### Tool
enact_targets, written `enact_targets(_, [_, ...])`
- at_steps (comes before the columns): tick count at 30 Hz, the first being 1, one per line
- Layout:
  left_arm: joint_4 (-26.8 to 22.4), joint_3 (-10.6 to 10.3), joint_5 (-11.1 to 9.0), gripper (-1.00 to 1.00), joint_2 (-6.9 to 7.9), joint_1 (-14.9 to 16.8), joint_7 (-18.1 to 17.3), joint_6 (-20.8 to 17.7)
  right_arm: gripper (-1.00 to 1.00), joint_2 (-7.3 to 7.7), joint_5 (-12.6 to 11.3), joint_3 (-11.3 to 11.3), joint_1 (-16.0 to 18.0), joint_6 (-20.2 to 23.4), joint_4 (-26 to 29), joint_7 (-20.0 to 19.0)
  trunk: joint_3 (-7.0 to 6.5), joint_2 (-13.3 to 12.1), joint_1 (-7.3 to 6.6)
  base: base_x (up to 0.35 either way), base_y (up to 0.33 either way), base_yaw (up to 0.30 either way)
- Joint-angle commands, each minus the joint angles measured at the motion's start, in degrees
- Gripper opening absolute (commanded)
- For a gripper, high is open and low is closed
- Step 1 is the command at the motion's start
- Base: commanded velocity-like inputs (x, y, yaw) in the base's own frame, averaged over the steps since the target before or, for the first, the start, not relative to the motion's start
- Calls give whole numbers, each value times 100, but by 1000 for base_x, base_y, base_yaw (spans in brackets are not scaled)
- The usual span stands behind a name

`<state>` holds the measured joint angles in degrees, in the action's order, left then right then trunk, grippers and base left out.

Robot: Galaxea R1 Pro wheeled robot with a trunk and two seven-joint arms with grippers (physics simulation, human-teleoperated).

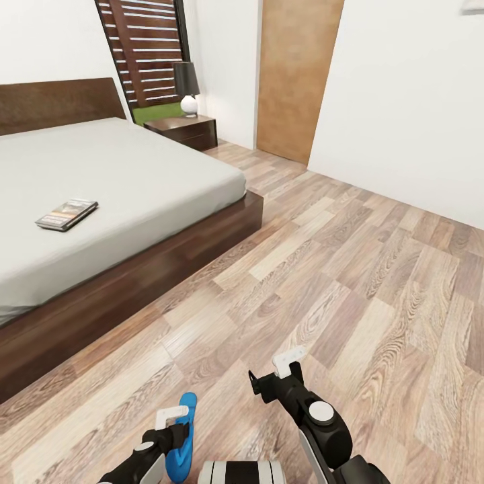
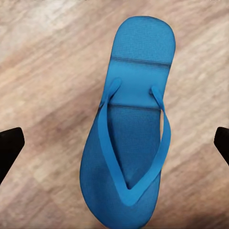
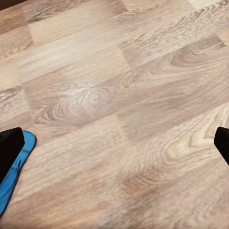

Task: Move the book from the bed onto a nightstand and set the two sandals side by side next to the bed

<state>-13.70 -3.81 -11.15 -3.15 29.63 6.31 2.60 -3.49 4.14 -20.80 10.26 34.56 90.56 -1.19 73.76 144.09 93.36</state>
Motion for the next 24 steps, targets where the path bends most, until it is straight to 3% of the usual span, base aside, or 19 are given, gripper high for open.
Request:
enact_targets(1, [3, -43, -54, 100, 2, 4, 28, 21, 100, -1, 43, -4, 3, 33, 7, -13, 4, 2, -1, 0, 0, 0])
enact_targets(14, [-80, -67, -54, 100, -36, 5, 12, 16, 100, 5, 36, 8, 3, -65, 24, -24, 4, 2, -1, 0, 0, 0])
enact_targets(24, [-370, -233, -53, 100, -100, 7, 17, -28, 100, -2, 33, 43, 2, -328, 31, -29, 4, 2, -1, 0, 0, 0])
